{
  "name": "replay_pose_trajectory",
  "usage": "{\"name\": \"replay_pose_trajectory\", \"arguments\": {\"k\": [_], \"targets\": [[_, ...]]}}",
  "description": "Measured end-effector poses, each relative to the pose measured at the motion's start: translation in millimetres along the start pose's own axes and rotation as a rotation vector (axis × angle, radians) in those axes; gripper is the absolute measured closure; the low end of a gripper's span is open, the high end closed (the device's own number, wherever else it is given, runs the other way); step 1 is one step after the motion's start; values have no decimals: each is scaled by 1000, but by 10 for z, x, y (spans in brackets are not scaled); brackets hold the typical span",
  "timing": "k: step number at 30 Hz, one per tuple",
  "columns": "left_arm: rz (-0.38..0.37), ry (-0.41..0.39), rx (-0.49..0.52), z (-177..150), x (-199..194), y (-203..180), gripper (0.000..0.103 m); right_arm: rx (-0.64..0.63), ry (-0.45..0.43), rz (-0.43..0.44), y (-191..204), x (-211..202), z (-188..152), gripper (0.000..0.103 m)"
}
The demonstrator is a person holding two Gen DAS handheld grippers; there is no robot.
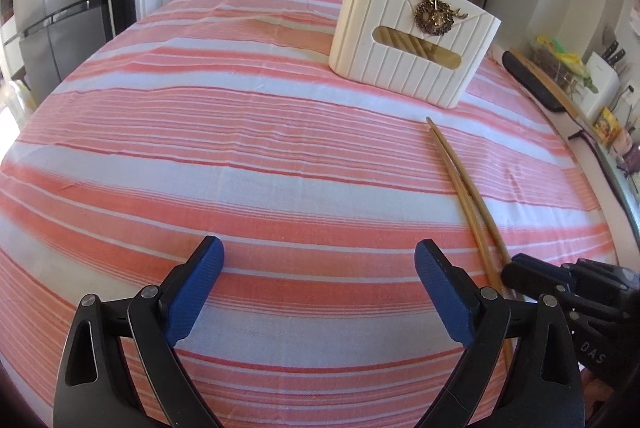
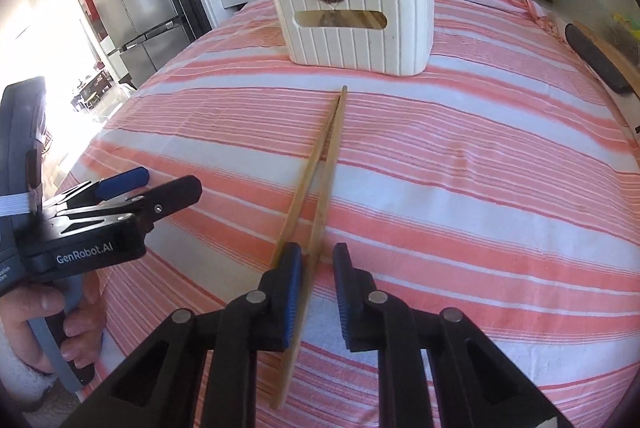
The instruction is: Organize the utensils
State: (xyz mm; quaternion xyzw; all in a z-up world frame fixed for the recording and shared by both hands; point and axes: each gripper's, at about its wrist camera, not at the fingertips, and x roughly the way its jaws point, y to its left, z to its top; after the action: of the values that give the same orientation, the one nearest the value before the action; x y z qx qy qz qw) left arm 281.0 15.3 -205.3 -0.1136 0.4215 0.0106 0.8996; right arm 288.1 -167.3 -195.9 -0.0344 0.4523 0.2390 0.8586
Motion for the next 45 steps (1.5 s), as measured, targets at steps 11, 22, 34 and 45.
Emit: {"name": "replay_pose_trajectory", "arguments": {"k": [11, 22, 34, 45], "targets": [[-135, 33, 85, -2, -88, -667, 7, 103, -36, -136, -361, -236, -215, 96], [10, 38, 246, -156, 95, -1068, 94, 105, -42, -145, -456, -354, -355, 96], [91, 52, 130, -184, -163, -158, 97, 65, -12, -191, -468, -428, -433, 96], [-3, 145, 158, -50, -244, 310, 38, 48, 58, -140, -594, -531, -454, 62]]}}
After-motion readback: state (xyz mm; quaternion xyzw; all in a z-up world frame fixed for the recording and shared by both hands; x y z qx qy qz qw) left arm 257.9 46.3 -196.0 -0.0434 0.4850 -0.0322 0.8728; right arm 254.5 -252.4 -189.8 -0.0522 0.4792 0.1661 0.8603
